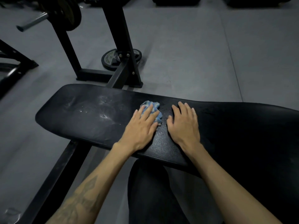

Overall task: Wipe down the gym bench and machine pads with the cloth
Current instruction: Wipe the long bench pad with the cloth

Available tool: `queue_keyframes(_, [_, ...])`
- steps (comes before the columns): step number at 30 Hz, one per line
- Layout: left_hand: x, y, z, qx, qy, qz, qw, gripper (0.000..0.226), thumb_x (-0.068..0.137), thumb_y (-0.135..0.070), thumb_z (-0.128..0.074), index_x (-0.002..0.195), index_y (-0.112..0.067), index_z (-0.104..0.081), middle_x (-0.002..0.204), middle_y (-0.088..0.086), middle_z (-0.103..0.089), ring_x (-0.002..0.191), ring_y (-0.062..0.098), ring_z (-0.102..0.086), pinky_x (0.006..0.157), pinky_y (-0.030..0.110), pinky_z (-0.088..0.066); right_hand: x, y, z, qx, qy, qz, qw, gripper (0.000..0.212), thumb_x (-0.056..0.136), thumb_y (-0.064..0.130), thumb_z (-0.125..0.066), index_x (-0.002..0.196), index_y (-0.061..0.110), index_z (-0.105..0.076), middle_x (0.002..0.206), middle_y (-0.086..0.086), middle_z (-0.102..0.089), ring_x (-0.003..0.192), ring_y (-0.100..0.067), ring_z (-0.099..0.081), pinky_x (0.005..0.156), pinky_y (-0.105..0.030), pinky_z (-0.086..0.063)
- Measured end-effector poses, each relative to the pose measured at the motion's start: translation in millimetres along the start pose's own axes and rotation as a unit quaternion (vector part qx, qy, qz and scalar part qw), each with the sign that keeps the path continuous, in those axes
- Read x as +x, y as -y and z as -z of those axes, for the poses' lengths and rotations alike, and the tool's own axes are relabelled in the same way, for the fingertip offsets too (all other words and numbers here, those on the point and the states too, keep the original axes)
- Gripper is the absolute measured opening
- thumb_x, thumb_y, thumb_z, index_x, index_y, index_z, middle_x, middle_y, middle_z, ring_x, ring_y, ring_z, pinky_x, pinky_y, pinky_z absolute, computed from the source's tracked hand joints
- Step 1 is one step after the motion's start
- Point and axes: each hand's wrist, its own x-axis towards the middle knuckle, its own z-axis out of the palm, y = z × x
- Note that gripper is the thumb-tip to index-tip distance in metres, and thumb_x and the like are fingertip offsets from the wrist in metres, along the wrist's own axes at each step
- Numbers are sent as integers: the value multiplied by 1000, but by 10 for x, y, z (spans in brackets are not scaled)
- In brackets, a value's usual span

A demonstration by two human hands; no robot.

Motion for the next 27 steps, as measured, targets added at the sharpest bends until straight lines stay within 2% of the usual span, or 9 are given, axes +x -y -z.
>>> queue_keyframes(4, [-21, 218, 7, -6, -10, 61, 998, 68, 100, -54, -13, 159, -24, -31, 171, 1, -14, 158, 25, -5, 127, 44, -4, 2, 2, -16, 3, -6, -1, 1000, 54, 100, 35, -40, 147, 11, -47, 156, -14, -40, 148, -31, -30, 124, -49, -18])
queue_keyframes(6, [-18, 95, -18, 6, -20, 89, 996, 74, 97, -55, -10, 158, -23, -32, 171, 4, -16, 158, 29, -7, 127, 46, -6, 5, 2, -21, 2, -2, -1, 1000, 54, 100, 36, -39, 147, 11, -46, 156, -14, -40, 148, -31, -29, 124, -49, -18])
queue_keyframes(9, [-165, -100, -84, 20, -13, 30, 999, 74, 97, -55, -9, 158, -21, -34, 170, 5, -17, 158, 29, -10, 128, 48, -9, 5, -1, -10, 1, 2, 1, 1000, 54, 101, 36, -38, 148, 11, -45, 157, -14, -38, 149, -31, -28, 124, -49, -17])
queue_keyframes(12, [-257, 31, -37, 38, -2, -31, 999, 68, 101, -51, -12, 158, -22, -35, 170, 3, -20, 158, 25, -14, 128, 47, -13, 0, -6, -2, 2, -3, 1, 1000, 54, 101, 35, -39, 148, 11, -46, 156, -15, -40, 148, -31, -30, 123, -49, -18])
queue_keyframes(15, [-183, 208, 2, 30, -14, 27, 999, 73, 98, -55, -9, 159, -23, -33, 170, 2, -20, 158, 25, -12, 128, 43, -8, -6, 6, 3, 2, -6, 0, 1000, 53, 100, 35, -40, 147, 10, -47, 156, -15, -41, 147, -32, -30, 123, -49, -19])
queue_keyframes(18, [-191, -22, -62, 16, -41, 73, 996, 71, 99, -55, -17, 155, -18, -39, 168, 9, -24, 156, 33, -17, 126, 48, -14, -8, 9, 7, 3, -1, -1, 1000, 53, 101, 35, -40, 148, 10, -46, 156, -15, -39, 148, -31, -29, 124, -49, -18])
queue_keyframes(23, [-457, -52, -133, 36, -29, -38, 998, 61, 104, -49, -21, 156, -22, -39, 168, 2, -25, 157, 24, -17, 127, 46, -17, -10, -3, 18, 5, -3, 3, 1000, 53, 102, 34, -39, 148, 10, -45, 157, -15, -39, 148, -31, -28, 124, -49, -18])
queue_keyframes(25, [-463, 115, -92, 34, -43, -12, 998, 62, 104, -51, -21, 155, -21, -41, 167, 1, -27, 156, 23, -19, 126, 47, -21, -9, 2, 15, 4, -3, 2, 1000, 53, 101, 35, -39, 148, 10, -45, 156, -15, -39, 148, -31, -29, 124, -49, -18])
queue_keyframes(27, [-452, 118, -81, 15, -57, 54, 997, 66, 101, -55, -21, 154, -21, -43, 167, 3, -29, 156, 26, -20, 126, 47, -19, -9, 7, 6, 5, -2, 2, 1000, 53, 101, 35, -39, 148, 10, -45, 156, -14, -40, 148, -31, -29, 124, -49, -18])
